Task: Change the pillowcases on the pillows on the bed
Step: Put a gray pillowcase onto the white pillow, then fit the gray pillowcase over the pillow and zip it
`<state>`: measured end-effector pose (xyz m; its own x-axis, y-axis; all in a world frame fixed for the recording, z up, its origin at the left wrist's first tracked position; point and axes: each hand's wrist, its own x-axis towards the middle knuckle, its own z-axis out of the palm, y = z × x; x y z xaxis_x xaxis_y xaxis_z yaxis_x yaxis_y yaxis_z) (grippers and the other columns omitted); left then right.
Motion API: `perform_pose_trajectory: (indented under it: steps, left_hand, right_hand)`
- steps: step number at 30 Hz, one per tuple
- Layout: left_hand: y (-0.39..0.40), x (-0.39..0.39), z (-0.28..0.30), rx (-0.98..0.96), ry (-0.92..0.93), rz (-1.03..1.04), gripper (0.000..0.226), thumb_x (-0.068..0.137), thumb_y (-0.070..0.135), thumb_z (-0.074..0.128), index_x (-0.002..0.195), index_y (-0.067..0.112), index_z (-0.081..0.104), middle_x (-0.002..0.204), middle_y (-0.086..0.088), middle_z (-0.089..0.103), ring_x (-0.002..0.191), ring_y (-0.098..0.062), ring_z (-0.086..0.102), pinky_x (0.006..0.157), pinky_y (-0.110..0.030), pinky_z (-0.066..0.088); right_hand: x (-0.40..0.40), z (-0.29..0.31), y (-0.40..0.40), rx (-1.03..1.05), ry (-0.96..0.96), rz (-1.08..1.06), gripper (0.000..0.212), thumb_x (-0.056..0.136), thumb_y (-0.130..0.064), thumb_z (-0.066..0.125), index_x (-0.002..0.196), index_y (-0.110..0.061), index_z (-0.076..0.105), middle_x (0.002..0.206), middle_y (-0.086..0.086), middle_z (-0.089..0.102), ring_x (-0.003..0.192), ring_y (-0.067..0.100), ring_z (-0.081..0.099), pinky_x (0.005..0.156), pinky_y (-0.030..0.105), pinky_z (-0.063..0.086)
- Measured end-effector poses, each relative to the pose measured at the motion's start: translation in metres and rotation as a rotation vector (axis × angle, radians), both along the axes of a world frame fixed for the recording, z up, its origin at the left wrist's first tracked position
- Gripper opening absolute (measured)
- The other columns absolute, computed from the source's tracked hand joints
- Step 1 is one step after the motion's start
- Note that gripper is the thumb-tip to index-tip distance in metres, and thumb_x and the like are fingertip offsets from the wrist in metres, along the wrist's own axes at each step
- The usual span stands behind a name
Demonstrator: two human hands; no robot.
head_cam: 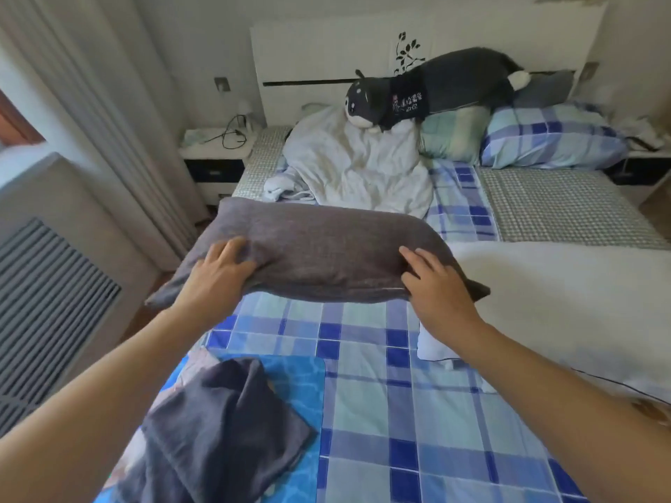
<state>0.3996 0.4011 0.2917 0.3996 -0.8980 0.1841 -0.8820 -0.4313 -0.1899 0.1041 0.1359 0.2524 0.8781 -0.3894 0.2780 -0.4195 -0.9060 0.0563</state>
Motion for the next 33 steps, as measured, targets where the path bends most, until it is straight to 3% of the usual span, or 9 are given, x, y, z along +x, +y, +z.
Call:
perform_pose_trajectory:
  steps: [4, 8, 11, 15, 19, 22, 27, 30, 33]
  left_hand:
    - [-0.009, 0.005, -0.092, 0.415, 0.317, 0.25, 0.058, 0.095, 0.011, 0.049, 0.149, 0.027, 0.034, 0.166, -0.008, 0.005, 0.147, -0.035, 0.016, 0.102, -0.053, 0.045]
    - [0.005, -0.039, -0.176, 0.573, 0.559, 0.312, 0.06, 0.093, 0.017, 0.043, 0.151, 0.022, 0.032, 0.149, -0.008, 0.032, 0.139, -0.036, 0.036, 0.111, -0.047, 0.038]
    - [-0.014, -0.086, -0.196, 0.661, 0.817, 0.308, 0.055, 0.099, 0.023, 0.046, 0.153, 0.018, 0.033, 0.151, -0.01, 0.04, 0.139, -0.03, 0.042, 0.113, -0.038, 0.033]
    - [-0.071, -0.148, -0.181, 0.447, 1.283, 0.335, 0.05, 0.1, 0.022, 0.055, 0.148, 0.013, 0.044, 0.143, -0.009, 0.052, 0.13, -0.025, 0.053, 0.101, -0.026, 0.042]
    - [-0.116, -0.215, -0.16, 0.131, 1.748, 0.546, 0.034, 0.095, 0.018, 0.062, 0.127, 0.009, 0.061, 0.101, -0.009, 0.067, 0.087, -0.023, 0.063, 0.074, -0.03, 0.049]
    - [-0.133, -0.258, -0.148, -0.023, 1.91, 0.692, 0.018, 0.102, 0.013, 0.055, 0.116, 0.008, 0.066, 0.11, -0.016, 0.073, 0.096, -0.033, 0.071, 0.085, -0.038, 0.056]
    - [-0.16, -0.319, -0.128, -0.195, 1.884, 0.84, 0.02, 0.105, 0.015, 0.052, 0.112, 0.008, 0.069, 0.107, -0.016, 0.074, 0.098, -0.031, 0.072, 0.084, -0.038, 0.058]
    - [-0.167, -0.36, -0.115, -0.255, 1.847, 0.868, 0.019, 0.104, 0.014, 0.053, 0.11, 0.009, 0.07, 0.104, -0.014, 0.075, 0.094, -0.029, 0.073, 0.084, -0.037, 0.058]
    - [-0.158, -0.4, -0.11, -0.271, 1.875, 0.962, 0.018, 0.102, 0.012, 0.055, 0.109, 0.007, 0.07, 0.103, -0.014, 0.075, 0.089, -0.028, 0.073, 0.081, -0.037, 0.057]
  right_hand:
    - [0.018, -0.056, 0.008, 0.32, 0.496, -0.078, 0.032, 0.097, -0.012, 0.052, 0.129, -0.016, 0.058, 0.149, 0.009, 0.042, 0.135, 0.033, 0.041, 0.1, 0.046, 0.047]
    - [-0.026, -0.092, 0.047, 0.728, 0.681, -0.107, 0.021, 0.103, -0.026, 0.041, 0.105, -0.029, 0.061, 0.117, 0.002, 0.06, 0.099, 0.023, 0.055, 0.077, 0.035, 0.046]
    - [-0.082, -0.101, 0.057, 0.894, 0.729, -0.205, 0.026, 0.104, -0.032, 0.042, 0.113, -0.026, 0.065, 0.116, -0.003, 0.063, 0.103, 0.019, 0.058, 0.085, 0.031, 0.046]
    - [-0.167, -0.106, 0.03, 0.984, 0.684, -0.508, 0.022, 0.102, -0.024, 0.043, 0.087, -0.018, 0.057, 0.084, -0.006, 0.053, 0.078, 0.014, 0.054, 0.067, 0.03, 0.037]
    - [-0.231, -0.108, -0.006, 1.032, 0.338, -0.835, 0.023, 0.1, -0.021, 0.049, 0.093, -0.005, 0.065, 0.09, 0.015, 0.064, 0.084, 0.029, 0.062, 0.074, 0.037, 0.048]
    - [-0.26, -0.112, -0.04, 1.17, 0.03, -0.994, 0.023, 0.092, -0.027, 0.057, 0.083, -0.007, 0.061, 0.082, 0.014, 0.06, 0.082, 0.03, 0.059, 0.073, 0.037, 0.046]
    - [-0.28, -0.133, -0.126, 1.716, -0.647, -1.226, 0.042, 0.094, -0.039, 0.064, 0.123, -0.009, 0.056, 0.115, 0.015, 0.06, 0.094, 0.022, 0.062, 0.085, 0.036, 0.057]
    - [-0.277, -0.138, -0.17, 1.835, -0.862, -1.25, 0.046, 0.093, -0.042, 0.067, 0.13, -0.021, 0.05, 0.119, 0.005, 0.054, 0.091, 0.015, 0.059, 0.094, 0.038, 0.054]
    - [-0.266, -0.13, -0.198, 1.867, -1.203, -1.376, 0.042, 0.089, -0.044, 0.067, 0.12, -0.016, 0.061, 0.106, 0.003, 0.064, 0.087, 0.02, 0.062, 0.067, 0.035, 0.055]
